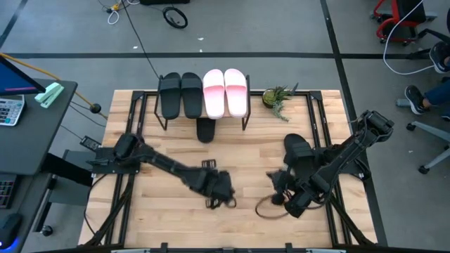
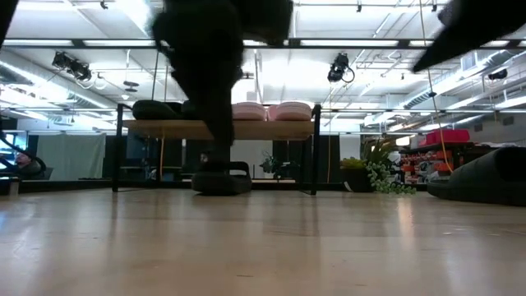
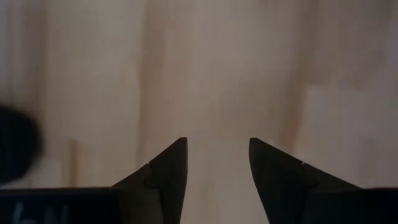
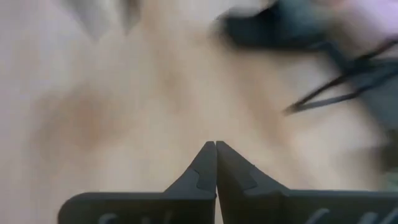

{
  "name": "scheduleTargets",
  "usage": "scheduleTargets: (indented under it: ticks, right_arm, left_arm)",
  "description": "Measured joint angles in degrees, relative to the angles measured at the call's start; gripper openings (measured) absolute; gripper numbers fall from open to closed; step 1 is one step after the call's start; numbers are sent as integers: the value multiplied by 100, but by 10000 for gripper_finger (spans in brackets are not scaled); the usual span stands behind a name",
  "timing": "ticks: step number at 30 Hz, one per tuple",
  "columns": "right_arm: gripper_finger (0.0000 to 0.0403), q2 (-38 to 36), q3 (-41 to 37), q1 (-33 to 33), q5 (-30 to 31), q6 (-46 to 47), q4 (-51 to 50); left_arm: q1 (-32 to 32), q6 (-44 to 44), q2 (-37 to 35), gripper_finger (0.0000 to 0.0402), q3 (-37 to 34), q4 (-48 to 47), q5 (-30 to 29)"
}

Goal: Pick and place slides into the shelf
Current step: Put the black slipper under the shelf

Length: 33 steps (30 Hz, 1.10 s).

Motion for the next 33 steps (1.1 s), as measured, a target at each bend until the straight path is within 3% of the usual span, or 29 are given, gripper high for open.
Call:
scheduleTargets:
  ticks: [4,7,11,14,18,21,23,26,29,33]
  right_arm:
    - [3,0,0,629,-1677,-291,324]
    - [3,10,0,1148,-2314,-375,778]
    - [3,13,0,1654,-2482,-422,1231]
    - [2,60,0,1824,-2283,-280,1214]
    - [11,162,0,1646,-2065,3,1201]
    - [26,168,0,1352,-2179,-147,1132]
    - [37,168,0,1175,-2407,-184,1029]
    - [50,269,0,1051,-3218,-487,629]
    - [64,485,-2,1058,-3963,-83,-162]
    - [80,852,-2,1228,-4266,258,-1126]
  left_arm:
    - [-473,-657,0,162,77,-576,-25]
    - [-733,-1540,-65,156,105,-1059,-288]
    - [-904,-2421,-156,149,106,-1934,-943]
    - [-944,-2979,-213,149,106,-2640,-1165]
    - [-934,-3807,-238,154,106,-3478,-1193]
    - [-935,-3818,-245,156,85,-3423,-1197]
    - [-936,-3701,-265,155,84,-3376,-1200]
    - [-940,-3698,-269,151,84,-3445,-1197]
    - [-940,-3686,-269,145,84,-3457,-1209]
    - [-940,-3692,-269,139,84,-3458,-1211]
